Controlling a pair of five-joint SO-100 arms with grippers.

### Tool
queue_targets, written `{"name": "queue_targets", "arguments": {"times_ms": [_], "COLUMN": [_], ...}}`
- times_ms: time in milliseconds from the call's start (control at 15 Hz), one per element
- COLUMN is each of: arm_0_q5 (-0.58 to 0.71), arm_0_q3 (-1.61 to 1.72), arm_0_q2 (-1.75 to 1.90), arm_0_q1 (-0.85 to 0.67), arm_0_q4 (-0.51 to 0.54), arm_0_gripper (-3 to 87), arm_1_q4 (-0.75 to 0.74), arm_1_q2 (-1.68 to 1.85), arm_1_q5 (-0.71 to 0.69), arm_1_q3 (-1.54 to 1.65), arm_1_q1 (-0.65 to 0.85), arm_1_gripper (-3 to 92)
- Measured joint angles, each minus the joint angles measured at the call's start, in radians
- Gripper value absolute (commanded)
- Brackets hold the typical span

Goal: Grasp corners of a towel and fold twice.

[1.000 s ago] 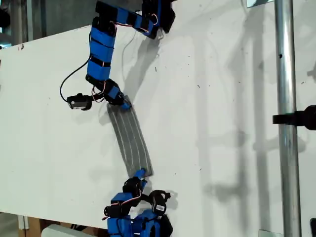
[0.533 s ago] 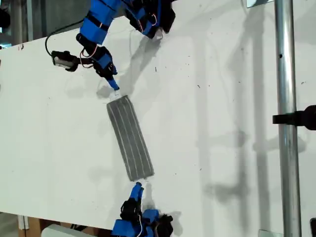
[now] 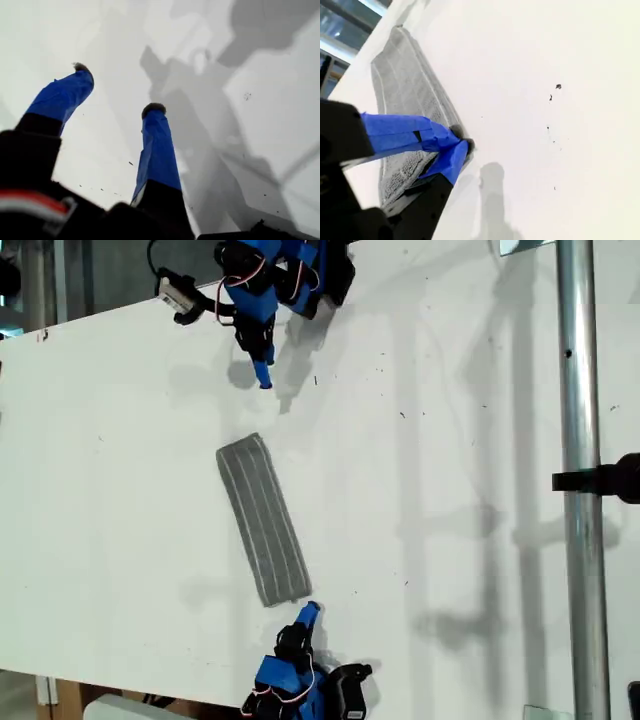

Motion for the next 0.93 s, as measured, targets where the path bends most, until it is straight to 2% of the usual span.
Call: {"name": "queue_targets", "arguments": {"times_ms": [67,200,333,467,733,933], "arm_0_q5": [0.017,0.072,0.083,0.083,0.083,0.083], "arm_0_q3": [0.000,0.002,0.002,0.002,0.002,0.006], "arm_0_q2": [-0.002,-0.002,-0.002,-0.002,-0.002,-0.002], "arm_0_q1": [0.009,0.051,0.061,0.060,0.061,0.060], "arm_0_q4": [-0.005,-0.040,-0.041,-0.041,-0.041,-0.040], "arm_0_gripper": [-2.6,-2.6,-2.6,-2.6,-2.6,-2.6], "arm_1_q4": [-0.015,-0.071,-0.218,-0.393,-0.669,-0.666], "arm_1_q2": [0.005,-0.141,-0.437,-0.816,-1.394,-1.689], "arm_1_q5": [-0.017,-0.170,-0.354,-0.476,-0.563,-0.561], "arm_1_q3": [-0.002,-0.071,-0.239,-0.402,-0.637,-0.845], "arm_1_q1": [0.021,0.120,0.172,0.170,0.135,0.143], "arm_1_gripper": [28.2,30.6,34.0,36.3,40.1,40.0]}}
